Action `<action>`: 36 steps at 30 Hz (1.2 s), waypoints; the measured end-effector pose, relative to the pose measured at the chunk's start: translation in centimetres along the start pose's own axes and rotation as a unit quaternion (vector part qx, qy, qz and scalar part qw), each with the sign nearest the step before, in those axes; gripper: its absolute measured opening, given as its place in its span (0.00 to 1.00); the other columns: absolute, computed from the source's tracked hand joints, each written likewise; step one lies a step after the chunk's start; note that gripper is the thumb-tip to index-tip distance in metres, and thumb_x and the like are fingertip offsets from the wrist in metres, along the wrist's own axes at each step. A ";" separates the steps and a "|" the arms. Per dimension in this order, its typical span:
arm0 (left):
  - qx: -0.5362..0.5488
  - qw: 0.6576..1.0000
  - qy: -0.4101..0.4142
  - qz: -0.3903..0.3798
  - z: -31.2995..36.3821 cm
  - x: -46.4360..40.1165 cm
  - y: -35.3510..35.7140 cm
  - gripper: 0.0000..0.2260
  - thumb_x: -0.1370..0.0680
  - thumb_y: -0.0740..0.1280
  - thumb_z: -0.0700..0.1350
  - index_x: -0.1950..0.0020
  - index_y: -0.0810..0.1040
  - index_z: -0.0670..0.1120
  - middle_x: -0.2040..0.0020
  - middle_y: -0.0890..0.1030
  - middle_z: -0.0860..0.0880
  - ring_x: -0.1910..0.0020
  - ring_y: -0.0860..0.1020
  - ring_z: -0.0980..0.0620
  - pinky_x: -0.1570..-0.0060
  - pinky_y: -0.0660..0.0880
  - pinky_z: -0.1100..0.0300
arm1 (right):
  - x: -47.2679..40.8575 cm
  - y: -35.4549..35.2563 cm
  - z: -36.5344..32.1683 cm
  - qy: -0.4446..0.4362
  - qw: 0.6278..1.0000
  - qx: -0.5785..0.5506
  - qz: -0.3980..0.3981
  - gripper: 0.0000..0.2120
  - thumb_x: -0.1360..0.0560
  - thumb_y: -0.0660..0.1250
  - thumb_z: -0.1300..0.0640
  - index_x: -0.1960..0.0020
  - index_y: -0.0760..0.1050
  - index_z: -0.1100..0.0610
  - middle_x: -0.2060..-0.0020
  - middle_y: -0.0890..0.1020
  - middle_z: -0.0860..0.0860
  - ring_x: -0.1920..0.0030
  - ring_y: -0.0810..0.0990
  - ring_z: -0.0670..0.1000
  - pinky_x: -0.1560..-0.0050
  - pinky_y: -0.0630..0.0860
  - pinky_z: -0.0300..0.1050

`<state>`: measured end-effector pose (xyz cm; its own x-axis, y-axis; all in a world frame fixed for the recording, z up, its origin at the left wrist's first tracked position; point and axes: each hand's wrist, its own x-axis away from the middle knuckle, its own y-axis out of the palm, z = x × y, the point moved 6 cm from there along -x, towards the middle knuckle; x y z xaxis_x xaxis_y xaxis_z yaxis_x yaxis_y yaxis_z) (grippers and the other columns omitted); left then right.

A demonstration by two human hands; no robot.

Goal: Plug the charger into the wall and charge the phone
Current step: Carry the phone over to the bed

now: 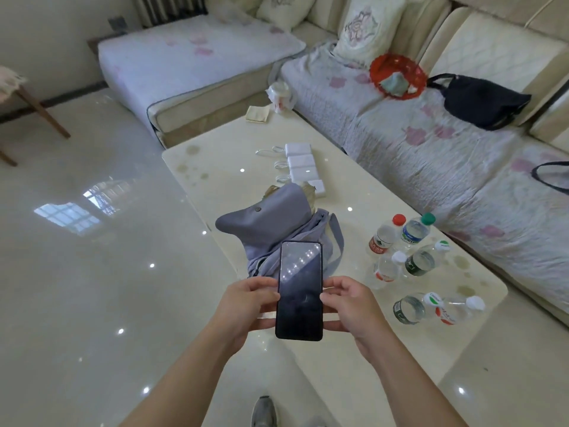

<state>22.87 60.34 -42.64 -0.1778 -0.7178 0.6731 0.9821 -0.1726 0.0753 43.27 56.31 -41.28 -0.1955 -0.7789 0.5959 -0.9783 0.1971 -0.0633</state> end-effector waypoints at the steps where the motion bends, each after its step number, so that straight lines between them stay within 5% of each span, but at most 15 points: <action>1: 0.003 1.000 0.004 0.005 0.6 0.6 -0.4 0.09 0.26 0.69 0.34 0.48 0.85 0.43 0.57 0.87 0.44 0.63 0.84 0.50 0.63 0.81 0.55 | 0.3 0.4 -0.7 -0.005 1.000 0.006 -0.006 0.09 0.25 0.65 0.67 0.50 0.80 0.56 0.57 0.86 0.55 0.60 0.87 0.53 0.60 0.85 0.54; 7: 0.020 0.998 0.044 0.026 4.1 5.0 -2.6 0.09 0.27 0.69 0.34 0.50 0.85 0.43 0.52 0.86 0.38 0.55 0.85 0.40 0.63 0.82 0.55 | 2.1 2.8 -4.7 -0.031 0.998 0.025 -0.042 0.08 0.25 0.66 0.67 0.48 0.80 0.58 0.54 0.87 0.55 0.58 0.87 0.55 0.60 0.85 0.56; 13: 0.035 0.995 0.074 0.052 6.5 9.3 -5.4 0.11 0.30 0.69 0.35 0.50 0.85 0.44 0.52 0.87 0.39 0.56 0.86 0.45 0.62 0.82 0.55 | 4.1 5.9 -8.3 -0.055 0.995 0.042 -0.074 0.09 0.24 0.67 0.68 0.49 0.82 0.58 0.56 0.87 0.55 0.60 0.87 0.52 0.66 0.83 0.49; 17: 0.047 0.992 0.083 0.079 7.4 11.7 -7.6 0.14 0.28 0.68 0.32 0.45 0.83 0.41 0.51 0.87 0.42 0.54 0.86 0.45 0.61 0.82 0.55 | 5.4 8.1 -10.4 -0.074 0.991 0.060 -0.093 0.08 0.26 0.69 0.66 0.50 0.82 0.57 0.54 0.86 0.56 0.55 0.87 0.54 0.61 0.85 0.55; 21: 0.066 0.988 0.092 0.109 8.2 14.0 -10.0 0.13 0.28 0.68 0.30 0.46 0.83 0.41 0.51 0.87 0.41 0.56 0.86 0.46 0.62 0.82 0.54 | 6.7 10.7 -12.2 -0.079 0.986 0.074 -0.125 0.08 0.25 0.68 0.67 0.50 0.81 0.57 0.55 0.86 0.56 0.64 0.86 0.48 0.67 0.82 0.47; 30: 0.112 0.975 0.104 0.159 8.7 18.5 -17.0 0.14 0.28 0.67 0.29 0.46 0.82 0.40 0.49 0.86 0.39 0.56 0.86 0.46 0.60 0.83 0.51 | 9.3 19.2 -14.6 -0.084 0.969 0.107 -0.205 0.06 0.24 0.66 0.69 0.50 0.79 0.61 0.67 0.86 0.49 0.67 0.85 0.49 0.69 0.81 0.47; 36: 0.143 0.968 0.120 0.169 8.8 20.9 -23.0 0.21 0.28 0.67 0.28 0.39 0.80 0.45 0.48 0.85 0.38 0.53 0.86 0.43 0.60 0.83 0.50 | 10.7 25.8 -15.6 -0.082 0.961 0.117 -0.235 0.06 0.25 0.67 0.69 0.50 0.78 0.61 0.61 0.84 0.55 0.64 0.86 0.53 0.68 0.81 0.47</action>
<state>-2.88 55.23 -23.77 0.1806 -0.8430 0.5067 0.9575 0.2685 0.1054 16.97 62.31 -24.03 0.2819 -0.8363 0.4702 -0.9461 -0.3237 -0.0085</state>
